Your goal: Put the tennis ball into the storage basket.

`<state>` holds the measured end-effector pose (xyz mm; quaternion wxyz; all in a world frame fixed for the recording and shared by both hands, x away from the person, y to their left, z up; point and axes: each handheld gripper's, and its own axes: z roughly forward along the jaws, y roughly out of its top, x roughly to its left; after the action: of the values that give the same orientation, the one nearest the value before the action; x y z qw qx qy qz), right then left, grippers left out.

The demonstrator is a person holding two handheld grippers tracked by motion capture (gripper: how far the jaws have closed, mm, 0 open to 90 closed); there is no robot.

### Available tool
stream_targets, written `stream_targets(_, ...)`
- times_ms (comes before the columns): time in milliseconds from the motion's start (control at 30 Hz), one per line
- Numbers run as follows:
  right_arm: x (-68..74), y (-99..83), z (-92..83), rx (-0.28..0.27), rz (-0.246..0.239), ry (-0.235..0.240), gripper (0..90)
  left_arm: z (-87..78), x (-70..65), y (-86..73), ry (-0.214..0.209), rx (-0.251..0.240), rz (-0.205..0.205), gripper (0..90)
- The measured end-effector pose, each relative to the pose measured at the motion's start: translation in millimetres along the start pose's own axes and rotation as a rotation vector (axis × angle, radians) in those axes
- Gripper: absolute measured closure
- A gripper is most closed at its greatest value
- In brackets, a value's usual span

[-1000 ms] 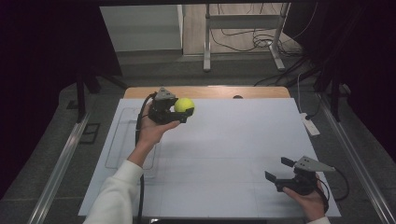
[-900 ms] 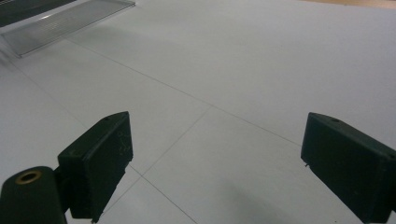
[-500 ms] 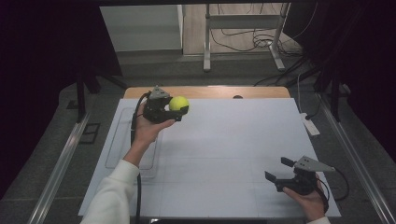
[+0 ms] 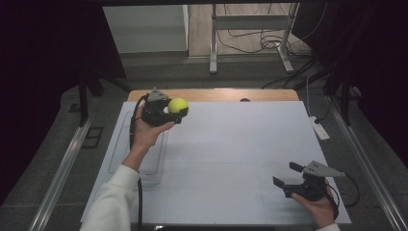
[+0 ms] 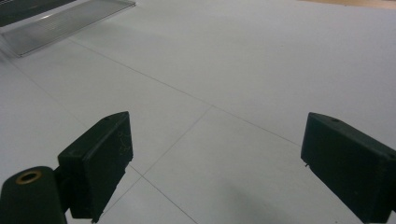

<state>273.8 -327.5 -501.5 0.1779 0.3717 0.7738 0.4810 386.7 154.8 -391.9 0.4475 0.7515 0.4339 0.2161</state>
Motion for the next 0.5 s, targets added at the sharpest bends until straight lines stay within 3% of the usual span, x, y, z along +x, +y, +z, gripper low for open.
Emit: stream_targets(500, 0.1, -0.2, 0.6, 0.002, 0.001, 0.001, 9.2, -8.4, 14.6, -3.1, 0.039, -0.006, -0.024, 27.5)
